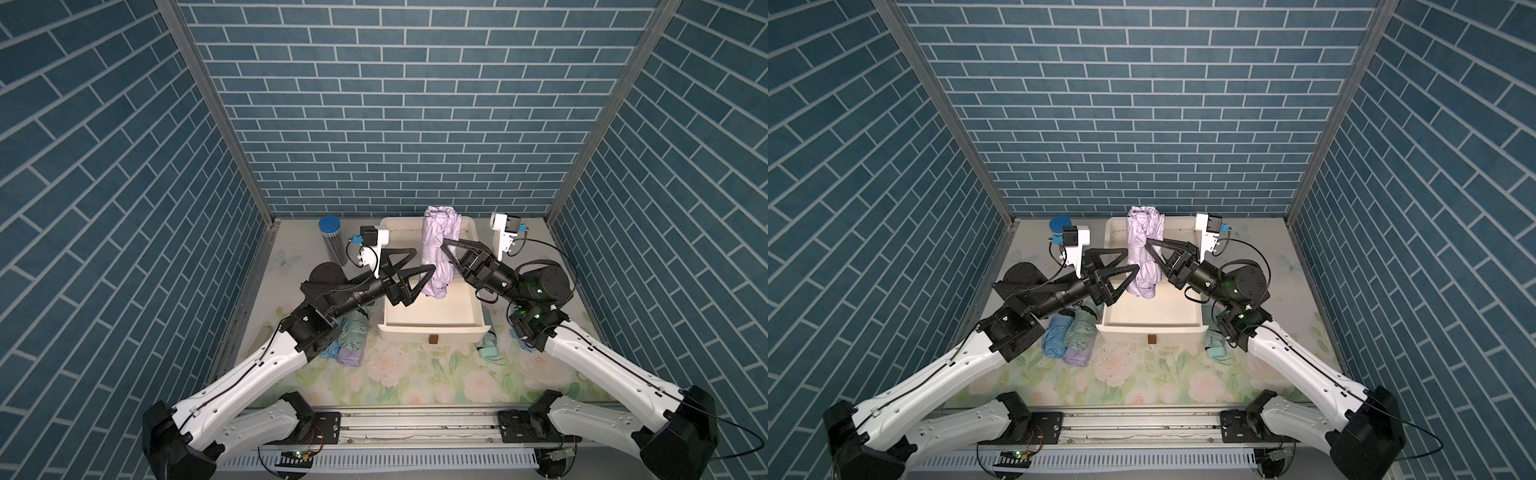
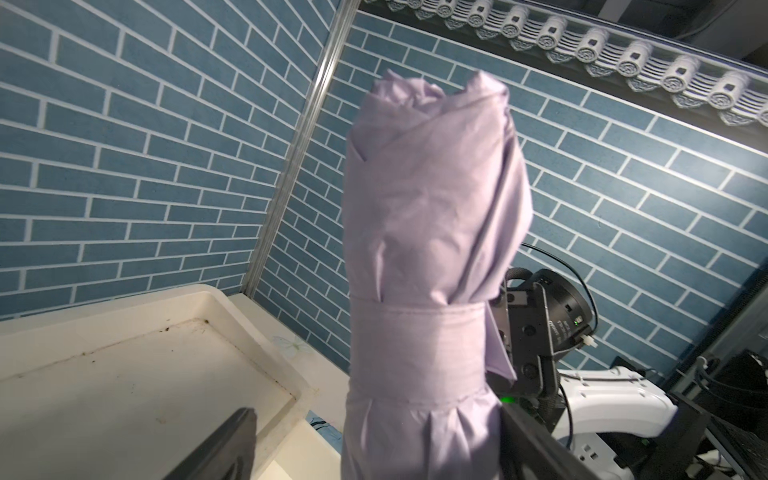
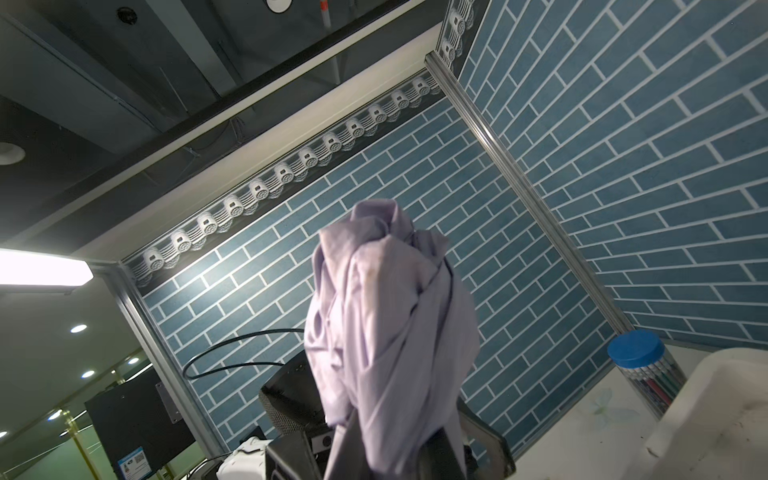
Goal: Place the umbrella in the drawer by color
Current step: Pick up the umbrella from the center of the board, then place the umbrella in the drawer.
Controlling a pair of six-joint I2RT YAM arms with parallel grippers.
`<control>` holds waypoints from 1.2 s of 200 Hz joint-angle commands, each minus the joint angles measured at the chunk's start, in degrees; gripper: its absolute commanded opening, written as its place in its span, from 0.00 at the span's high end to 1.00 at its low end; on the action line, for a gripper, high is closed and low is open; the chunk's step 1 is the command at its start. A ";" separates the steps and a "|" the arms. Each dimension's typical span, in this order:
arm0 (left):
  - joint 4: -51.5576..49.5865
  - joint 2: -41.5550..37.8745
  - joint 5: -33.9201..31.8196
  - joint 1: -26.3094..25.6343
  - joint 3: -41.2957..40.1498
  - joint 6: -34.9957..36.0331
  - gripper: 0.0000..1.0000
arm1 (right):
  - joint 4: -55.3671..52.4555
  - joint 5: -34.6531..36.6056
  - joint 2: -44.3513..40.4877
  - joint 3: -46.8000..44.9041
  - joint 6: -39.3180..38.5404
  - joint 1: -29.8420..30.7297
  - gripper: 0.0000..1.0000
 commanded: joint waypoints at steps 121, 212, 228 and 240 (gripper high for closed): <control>-24.63 5.77 -11.95 -0.09 10.79 16.83 0.98 | -47.04 29.68 -5.41 11.11 -14.10 1.31 0.24; -47.63 15.44 -27.76 -10.26 23.03 41.08 0.90 | -92.13 51.08 -11.51 16.19 -18.51 -5.66 0.17; -48.25 15.62 -27.31 -10.41 23.57 42.81 0.85 | -92.21 49.15 -12.20 14.32 -18.36 -6.60 0.21; -49.21 16.02 -25.89 -10.78 24.39 44.01 0.85 | -91.69 48.58 -13.18 12.90 -18.12 -6.77 0.22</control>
